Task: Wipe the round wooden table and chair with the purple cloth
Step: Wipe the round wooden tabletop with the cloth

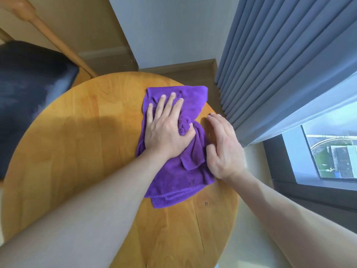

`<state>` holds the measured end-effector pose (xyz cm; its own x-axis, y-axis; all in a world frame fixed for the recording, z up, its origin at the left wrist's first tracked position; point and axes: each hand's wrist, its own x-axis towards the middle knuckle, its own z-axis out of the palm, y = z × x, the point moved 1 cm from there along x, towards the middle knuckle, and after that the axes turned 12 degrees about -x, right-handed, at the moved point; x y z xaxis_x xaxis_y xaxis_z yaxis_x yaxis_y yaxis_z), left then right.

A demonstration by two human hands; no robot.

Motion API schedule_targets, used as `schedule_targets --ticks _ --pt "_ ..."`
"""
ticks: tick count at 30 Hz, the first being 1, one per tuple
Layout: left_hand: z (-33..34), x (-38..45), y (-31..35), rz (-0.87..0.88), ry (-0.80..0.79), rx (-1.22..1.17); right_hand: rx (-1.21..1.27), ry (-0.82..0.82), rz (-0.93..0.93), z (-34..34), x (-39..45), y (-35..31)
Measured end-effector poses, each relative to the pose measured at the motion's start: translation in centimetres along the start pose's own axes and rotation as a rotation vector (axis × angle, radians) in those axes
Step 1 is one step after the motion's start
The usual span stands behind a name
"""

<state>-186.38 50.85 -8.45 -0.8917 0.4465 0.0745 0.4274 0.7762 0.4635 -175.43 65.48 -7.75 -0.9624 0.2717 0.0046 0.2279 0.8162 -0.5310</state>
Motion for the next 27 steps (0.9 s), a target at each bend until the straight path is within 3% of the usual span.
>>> schedule_targets --ticks 2,4,8,10,12,14,17,19,22,24,27 --pt "0.2 0.2 0.2 -0.135 0.041 0.006 -0.038 0.0 -0.012 0.1 0.1 -0.2" --pt "0.2 0.4 0.1 -0.114 0.004 -0.006 -0.067 -0.002 -0.015 0.2 0.2 -0.1" --pt "-1.2 0.4 -0.9 0.334 -0.284 -0.019 -0.092 -0.005 -0.013 0.2 0.0 -0.4" --pt "-2.5 1.0 -2.0 0.459 -0.436 -0.124 -0.108 -0.011 -0.013 0.2 0.1 -0.6" --pt "-4.0 0.7 -3.8 0.396 -0.407 -0.28 -0.129 -0.013 -0.01 0.4 0.2 -0.6" --pt "-5.9 -0.9 -6.8 0.236 -0.228 -0.343 -0.15 -0.025 0.012 0.3 0.2 -0.6" --pt "-8.7 -4.8 -12.6 -0.074 -0.049 -0.187 -0.115 0.008 0.07 -0.2 0.0 -1.4" --pt "-9.4 -6.6 -15.3 -0.205 -0.098 -0.026 -0.017 0.13 0.22 -0.4 0.3 -3.1" --pt "-9.2 -7.0 -16.5 -0.211 -0.137 0.069 -0.077 0.318 0.446 1.5 1.8 -8.6" --pt "-9.1 -6.8 -16.5 -0.212 -0.135 0.066 -0.273 0.251 0.374 3.6 3.0 -12.5" --pt "-9.3 -6.9 -16.7 -0.204 -0.116 0.039 -0.49 0.02 0.309 6.4 4.4 -15.1"
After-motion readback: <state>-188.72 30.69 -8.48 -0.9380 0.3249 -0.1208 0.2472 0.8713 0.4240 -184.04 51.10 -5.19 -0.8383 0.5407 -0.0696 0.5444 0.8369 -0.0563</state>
